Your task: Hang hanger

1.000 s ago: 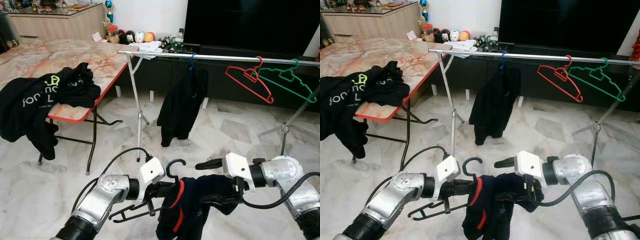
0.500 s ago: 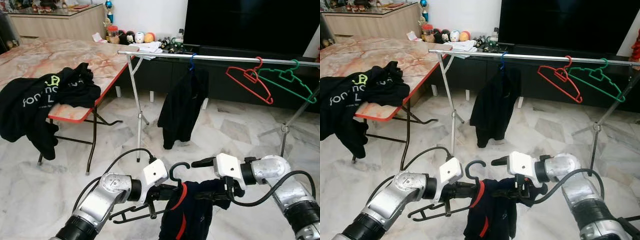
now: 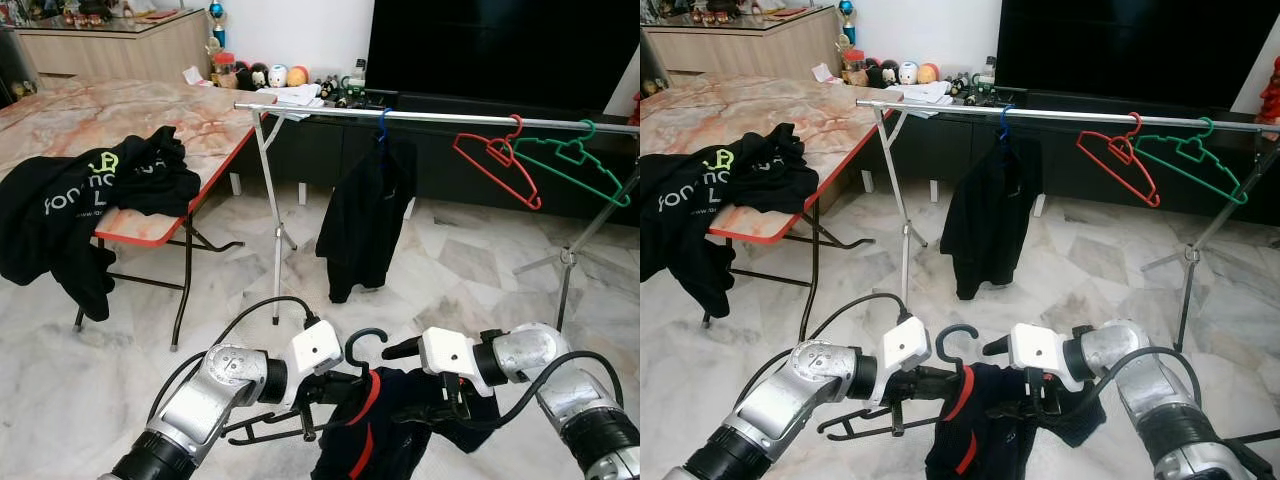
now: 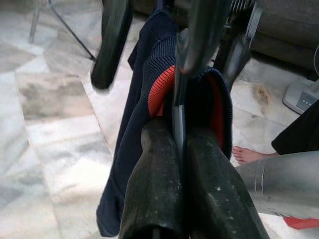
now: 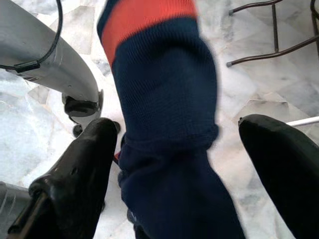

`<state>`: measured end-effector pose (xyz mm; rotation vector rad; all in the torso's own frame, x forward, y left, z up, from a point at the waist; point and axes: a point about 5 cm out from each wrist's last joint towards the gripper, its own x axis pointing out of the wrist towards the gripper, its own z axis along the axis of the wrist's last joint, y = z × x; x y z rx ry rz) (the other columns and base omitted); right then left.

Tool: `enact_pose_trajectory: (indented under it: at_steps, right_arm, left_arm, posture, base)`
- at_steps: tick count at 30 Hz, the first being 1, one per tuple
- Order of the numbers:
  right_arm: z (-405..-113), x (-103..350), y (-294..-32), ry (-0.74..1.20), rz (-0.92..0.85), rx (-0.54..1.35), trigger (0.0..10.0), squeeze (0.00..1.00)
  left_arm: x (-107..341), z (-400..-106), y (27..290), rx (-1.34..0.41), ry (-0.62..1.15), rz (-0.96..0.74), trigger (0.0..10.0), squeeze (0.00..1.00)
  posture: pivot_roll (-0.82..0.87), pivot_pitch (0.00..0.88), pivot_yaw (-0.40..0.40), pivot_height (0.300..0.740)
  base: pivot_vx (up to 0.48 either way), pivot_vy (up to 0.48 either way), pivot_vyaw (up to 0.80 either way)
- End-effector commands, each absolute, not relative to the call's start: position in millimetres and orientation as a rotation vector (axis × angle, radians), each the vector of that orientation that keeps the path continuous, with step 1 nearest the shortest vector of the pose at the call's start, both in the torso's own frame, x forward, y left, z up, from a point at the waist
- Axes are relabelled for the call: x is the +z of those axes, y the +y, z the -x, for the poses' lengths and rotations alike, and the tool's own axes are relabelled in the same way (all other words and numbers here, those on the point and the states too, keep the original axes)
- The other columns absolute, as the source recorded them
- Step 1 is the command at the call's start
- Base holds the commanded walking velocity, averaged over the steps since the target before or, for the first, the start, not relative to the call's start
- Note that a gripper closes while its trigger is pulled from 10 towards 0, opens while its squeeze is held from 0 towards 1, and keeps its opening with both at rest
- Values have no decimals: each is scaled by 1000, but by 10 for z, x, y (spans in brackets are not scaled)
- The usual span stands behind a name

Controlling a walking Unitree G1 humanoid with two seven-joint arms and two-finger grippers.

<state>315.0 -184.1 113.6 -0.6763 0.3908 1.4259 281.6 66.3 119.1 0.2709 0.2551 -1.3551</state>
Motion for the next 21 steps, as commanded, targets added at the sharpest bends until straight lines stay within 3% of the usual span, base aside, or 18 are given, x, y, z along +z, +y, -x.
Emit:
enact_pose_trajectory:
  at_steps: [1,3,7,8,9,10,11,12,13,21]
  right_arm:
    - [-3174,1175,-1813,371,659,1434,9333,0]
    - [-3181,1167,-1807,373,657,1430,0,0]
    - [-3151,1131,-1791,385,624,1462,235,0]
    - [-3153,1130,-1787,383,624,1459,7451,0]
    - [-3154,1128,-1786,383,623,1458,10000,0]
    - [-3154,1128,-1786,383,623,1458,10000,0]
    - [-3155,1125,-1786,386,616,1455,6980,0]
    - [-3155,1125,-1786,386,616,1455,6980,0]
    - [-3157,1124,-1786,388,610,1455,0,0]
    - [-3124,1099,-1777,408,563,1499,0,0]
  left_arm:
    - [1294,-2810,607,-1386,211,-297,10000,0]
    - [1301,-2805,604,-1389,211,-300,10000,0]
    - [1321,-2795,593,-1397,206,-304,10000,0]
    - [1322,-2793,592,-1397,205,-304,10000,0]
    - [1323,-2791,590,-1399,205,-305,10000,0]
    - [1323,-2791,590,-1399,205,-305,10000,0]
    - [1323,-2787,586,-1402,203,-307,10000,0]
    - [1323,-2787,586,-1402,203,-307,10000,0]
    - [1325,-2783,583,-1403,203,-309,10000,0]
    - [1339,-2787,583,-1404,196,-323,10000,0]
  posture:
    - [0,13,-11,740]
    - [0,13,-11,740]
    - [5,18,-13,740]
    - [4,19,-12,740]
    - [4,19,-12,740]
    - [4,19,-12,740]
    - [5,20,-12,740]
    - [5,20,-12,740]
    - [5,21,-12,740]
    - [4,21,-12,740]
  base:
    - [0,0,0]
    - [0,0,0]
    - [0,0,0]
    - [0,0,0]
    - [0,0,0]
    - [0,0,0]
    - [0,0,0]
    - [0,0,0]
    - [0,0,0]
    - [0,0,0]
